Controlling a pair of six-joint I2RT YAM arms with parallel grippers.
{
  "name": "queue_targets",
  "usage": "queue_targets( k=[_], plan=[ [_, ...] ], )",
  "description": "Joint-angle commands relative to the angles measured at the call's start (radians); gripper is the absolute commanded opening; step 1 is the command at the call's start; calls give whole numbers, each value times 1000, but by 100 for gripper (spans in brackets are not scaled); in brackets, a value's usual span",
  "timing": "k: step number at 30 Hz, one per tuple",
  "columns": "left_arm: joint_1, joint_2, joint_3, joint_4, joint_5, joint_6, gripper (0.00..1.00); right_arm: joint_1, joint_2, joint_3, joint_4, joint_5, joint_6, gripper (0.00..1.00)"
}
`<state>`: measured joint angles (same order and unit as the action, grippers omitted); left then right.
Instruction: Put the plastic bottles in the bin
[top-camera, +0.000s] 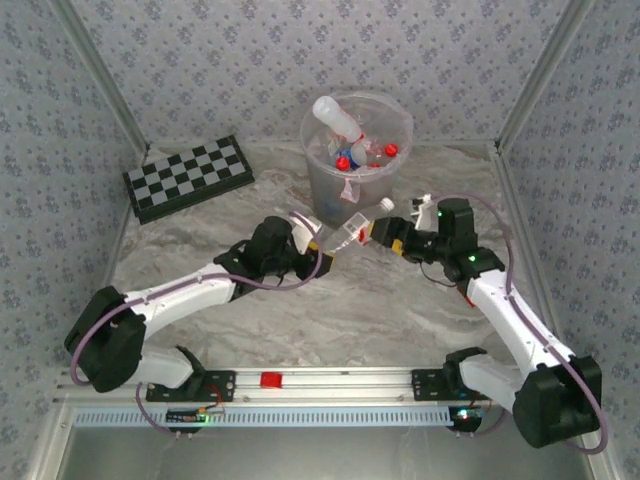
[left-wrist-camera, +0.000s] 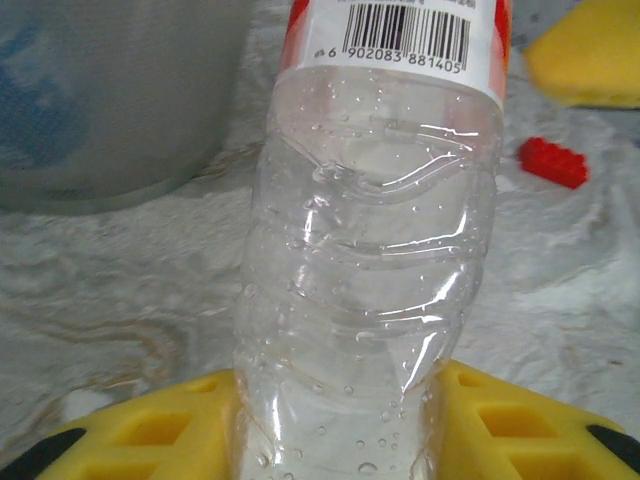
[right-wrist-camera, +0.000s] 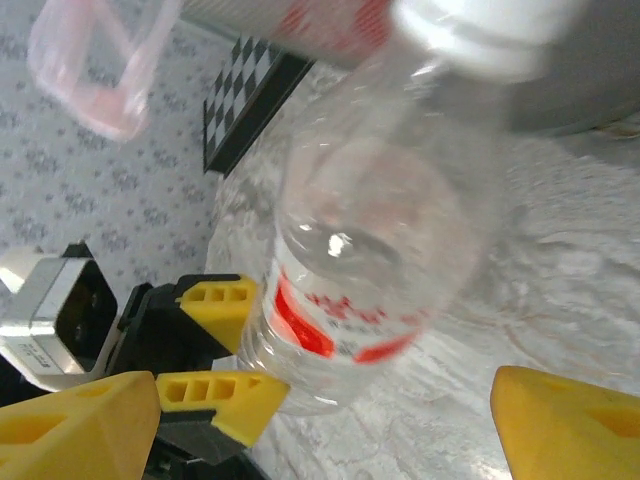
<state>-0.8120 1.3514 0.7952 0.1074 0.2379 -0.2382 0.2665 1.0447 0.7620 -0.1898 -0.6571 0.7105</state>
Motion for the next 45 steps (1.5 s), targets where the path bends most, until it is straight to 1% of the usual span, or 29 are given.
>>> queue_targets(
  k=[1,3,5,8,10,12,13,16,17,20,21,24,26,28,30,33,35,37,40,42,45],
  plan=[
    [-38,-46,13,89,48,-58,45,34,-38,53,5,65,-50,87],
    [-46,-61,12,135,59,-71,45,37,-47,73,-39,112,-70,85],
    [-52,-69,15,167,65,-80,45,36,-60,86,-56,127,-75,81],
    [-61,-69,36,178,84,-71,46,33,-70,106,-51,147,-75,77],
    [-70,-70,43,183,87,-62,46,30,-65,128,-75,167,-75,76],
    [-78,-73,49,184,89,-53,46,27,-61,143,-89,180,-113,75],
    [-81,-73,54,180,89,-53,46,25,-63,151,-90,180,-116,73],
    [-90,-77,65,167,90,-44,48,19,-69,183,-105,180,-135,62],
    [-90,-80,68,164,90,-44,51,16,-69,205,-121,183,-153,60],
    [-90,-90,81,144,67,-30,67,-2,-69,295,-209,206,-229,53],
    [-90,-96,84,139,50,-29,73,-10,-69,339,-243,215,-261,52],
    [-89,-126,93,104,-31,-33,83,-52,-50,509,-338,257,-375,49],
    [-83,-145,103,62,-91,-38,87,-74,-15,623,-367,318,-452,48],
    [-74,-152,121,6,-132,-45,87,-73,28,711,-357,422,-527,47],
    [-62,-158,133,-39,-163,-59,87,-71,84,769,-296,510,-593,43],
    [-44,-181,122,-67,-226,-113,88,-61,182,821,-180,576,-655,40],
    [-13,-201,136,-91,-270,-147,87,-46,256,879,-145,618,-685,40],
    [45,-214,179,-117,-291,-188,87,-26,329,939,-122,662,-712,39],
    [161,-198,273,-112,-231,-239,87,2,433,1030,-105,705,-758,38],
    [223,-155,355,-122,-193,-258,87,20,513,1114,-150,729,-789,38],
    [264,-82,445,-101,-214,-261,87,35,625,1253,-290,750,-817,38]
  ],
)
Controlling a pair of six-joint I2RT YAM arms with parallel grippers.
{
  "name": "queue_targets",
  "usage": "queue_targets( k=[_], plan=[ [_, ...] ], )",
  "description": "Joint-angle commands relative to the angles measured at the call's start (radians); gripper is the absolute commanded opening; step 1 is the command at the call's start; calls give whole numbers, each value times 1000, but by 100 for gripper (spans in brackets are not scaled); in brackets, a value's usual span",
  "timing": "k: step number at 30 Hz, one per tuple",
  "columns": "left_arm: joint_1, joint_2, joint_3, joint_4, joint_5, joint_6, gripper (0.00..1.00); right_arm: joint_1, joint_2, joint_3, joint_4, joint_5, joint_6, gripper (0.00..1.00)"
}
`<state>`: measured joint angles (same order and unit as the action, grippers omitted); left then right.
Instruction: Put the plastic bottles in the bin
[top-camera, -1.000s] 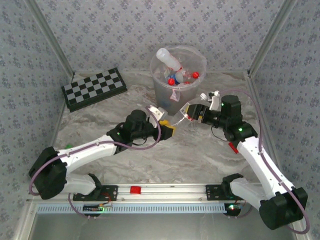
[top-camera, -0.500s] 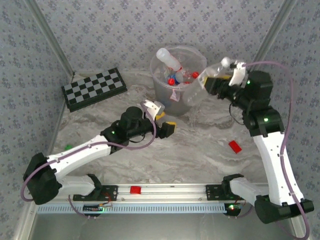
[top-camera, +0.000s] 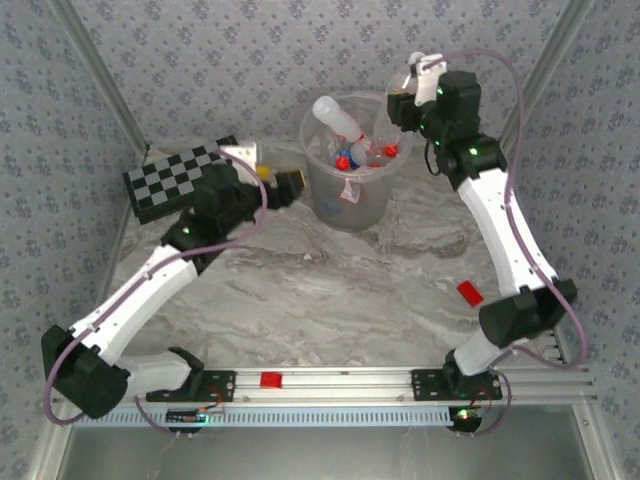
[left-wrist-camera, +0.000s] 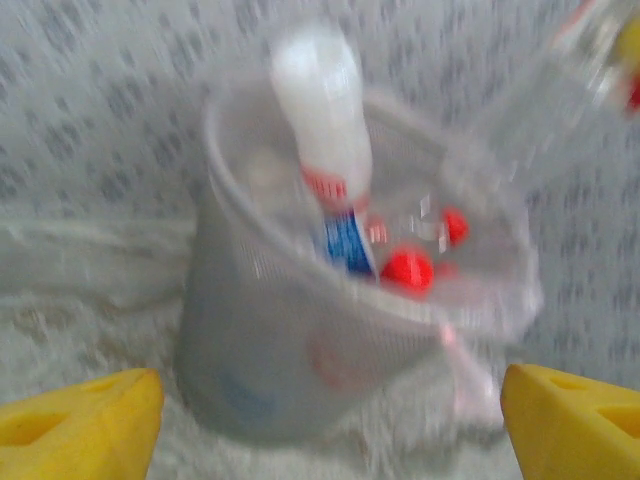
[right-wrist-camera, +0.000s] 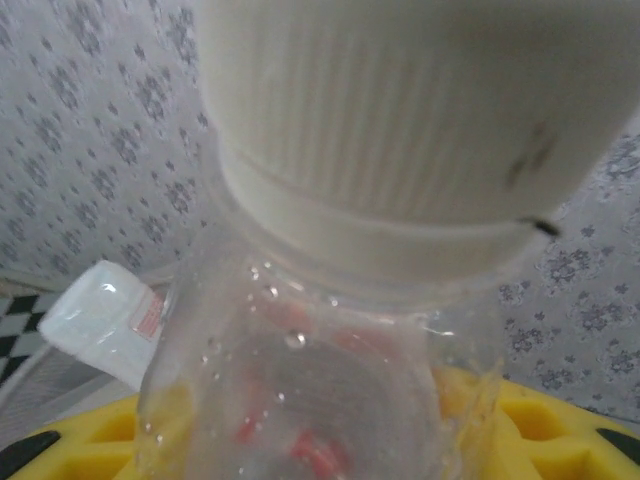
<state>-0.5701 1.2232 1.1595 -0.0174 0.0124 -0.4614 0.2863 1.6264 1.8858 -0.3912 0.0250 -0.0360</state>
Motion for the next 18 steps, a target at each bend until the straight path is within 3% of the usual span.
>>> queue_targets(
  k=[1,5,11,18],
  plan=[
    [31,67,102,42,-1,-41,87,21,65,155,-124,77,-80,38],
    [62,178,191,119,-24,-73,84,31,143,230,-254,103,-105,38],
    [71,349,368,51,-26,-75,84,30,249,355,-443,115,-140,38],
    [72,407,329,18,-87,-89,84,33,301,416,-501,205,-171,38]
  ],
)
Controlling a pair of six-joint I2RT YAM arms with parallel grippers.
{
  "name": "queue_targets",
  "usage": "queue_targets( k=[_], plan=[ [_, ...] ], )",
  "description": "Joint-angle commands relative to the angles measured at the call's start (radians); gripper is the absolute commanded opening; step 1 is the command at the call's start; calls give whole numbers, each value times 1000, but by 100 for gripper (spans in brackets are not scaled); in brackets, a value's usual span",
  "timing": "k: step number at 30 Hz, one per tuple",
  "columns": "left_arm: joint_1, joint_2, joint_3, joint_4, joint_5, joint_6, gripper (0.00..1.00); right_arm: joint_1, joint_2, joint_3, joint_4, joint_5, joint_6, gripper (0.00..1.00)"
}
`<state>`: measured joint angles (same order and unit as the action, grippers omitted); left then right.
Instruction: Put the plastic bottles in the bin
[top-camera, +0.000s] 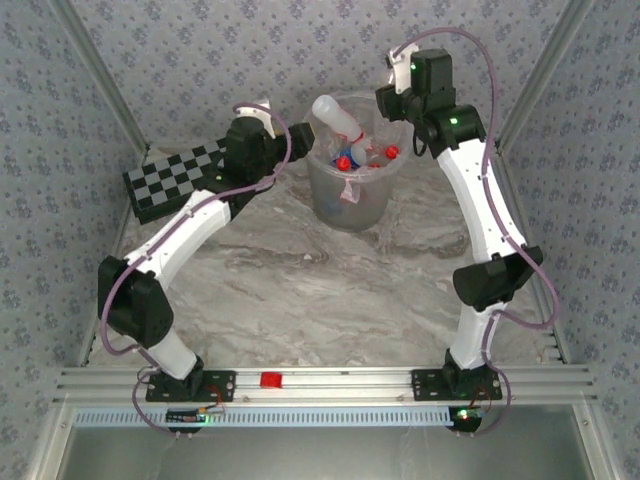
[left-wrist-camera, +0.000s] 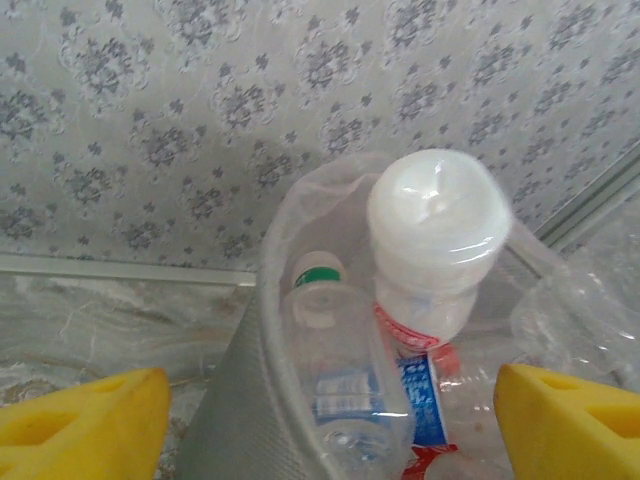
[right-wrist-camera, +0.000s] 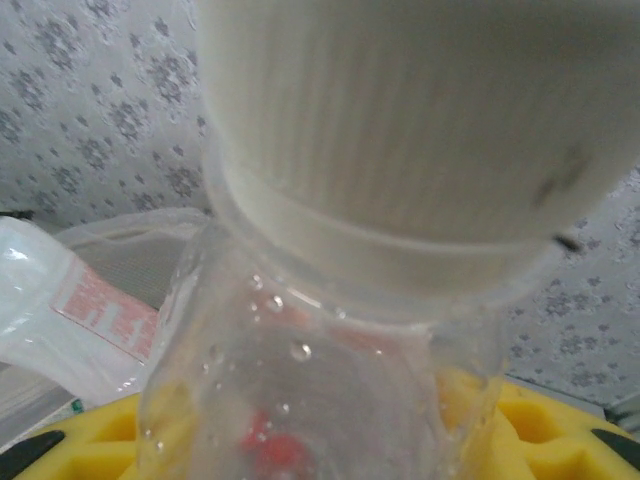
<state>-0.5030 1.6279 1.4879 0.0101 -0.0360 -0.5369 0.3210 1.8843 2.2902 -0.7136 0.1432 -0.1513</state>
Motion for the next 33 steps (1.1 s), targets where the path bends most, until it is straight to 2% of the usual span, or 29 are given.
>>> queue_targets(
  k=[1,4,10,15,24,29,33],
  plan=[
    [5,9,-3,-11,-40,-15,84,-1,43,15,-175,92,-56,38],
    [5,38,-9,-13,-31,-23,84,-10,51,34,-155,95,-61,38],
    [6,98,-9,-29,-26,-53,84,-2,183,224,-318,53,-93,38],
    [7,125,-19,-40,-13,-75,84,13,286,308,-419,25,-130,38],
    [24,127,-57,-41,8,-109,84,29,369,300,-528,-97,-162,37],
    [27,121,-62,-41,26,-116,84,38,371,245,-532,-151,-160,38],
    [28,110,-66,-40,41,-121,84,51,359,227,-536,-226,-148,44]
  ],
)
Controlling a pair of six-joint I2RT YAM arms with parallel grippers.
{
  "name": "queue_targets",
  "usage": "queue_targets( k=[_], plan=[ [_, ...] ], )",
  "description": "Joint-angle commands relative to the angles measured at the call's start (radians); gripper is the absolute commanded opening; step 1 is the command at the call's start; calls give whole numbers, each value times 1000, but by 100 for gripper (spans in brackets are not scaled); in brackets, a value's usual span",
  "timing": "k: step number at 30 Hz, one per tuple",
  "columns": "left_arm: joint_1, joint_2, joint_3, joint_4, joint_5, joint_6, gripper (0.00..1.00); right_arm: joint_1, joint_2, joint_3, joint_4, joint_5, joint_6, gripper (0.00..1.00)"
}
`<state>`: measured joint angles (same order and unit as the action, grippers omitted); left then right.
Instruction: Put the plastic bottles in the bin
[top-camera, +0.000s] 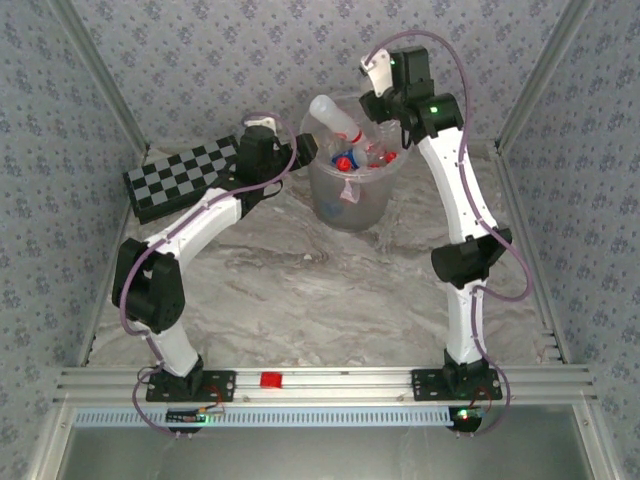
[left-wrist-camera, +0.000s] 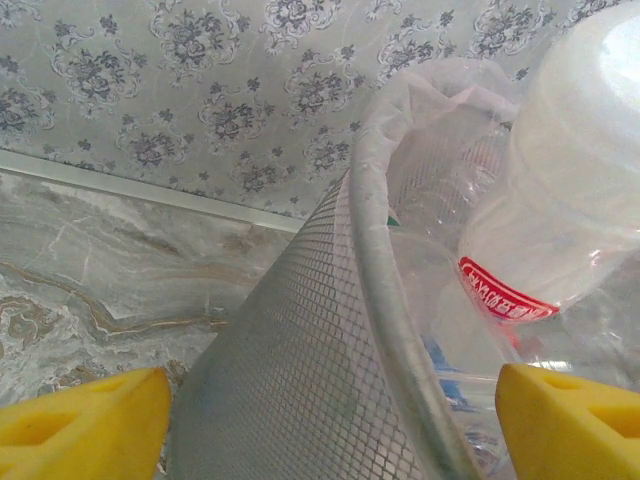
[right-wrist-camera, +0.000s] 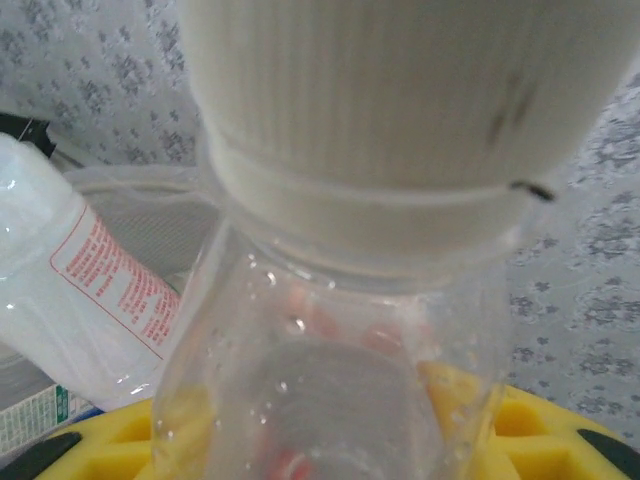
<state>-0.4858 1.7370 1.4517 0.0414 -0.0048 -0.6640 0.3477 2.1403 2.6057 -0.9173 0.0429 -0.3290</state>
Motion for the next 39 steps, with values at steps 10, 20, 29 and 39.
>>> queue_targets(
  k=[10,20,29,39],
  plan=[
    [12,-41,-36,-77,31,14,84,72,-59,-197,-211,-94,77,67],
    [12,-82,-41,-81,45,18,84,54,-158,-168,-221,-22,163,84],
    [12,-138,-47,-79,39,36,84,-29,-314,-345,35,-84,278,80],
    [12,-136,35,-36,37,35,84,-151,-241,-431,416,-365,473,53]
  ],
)
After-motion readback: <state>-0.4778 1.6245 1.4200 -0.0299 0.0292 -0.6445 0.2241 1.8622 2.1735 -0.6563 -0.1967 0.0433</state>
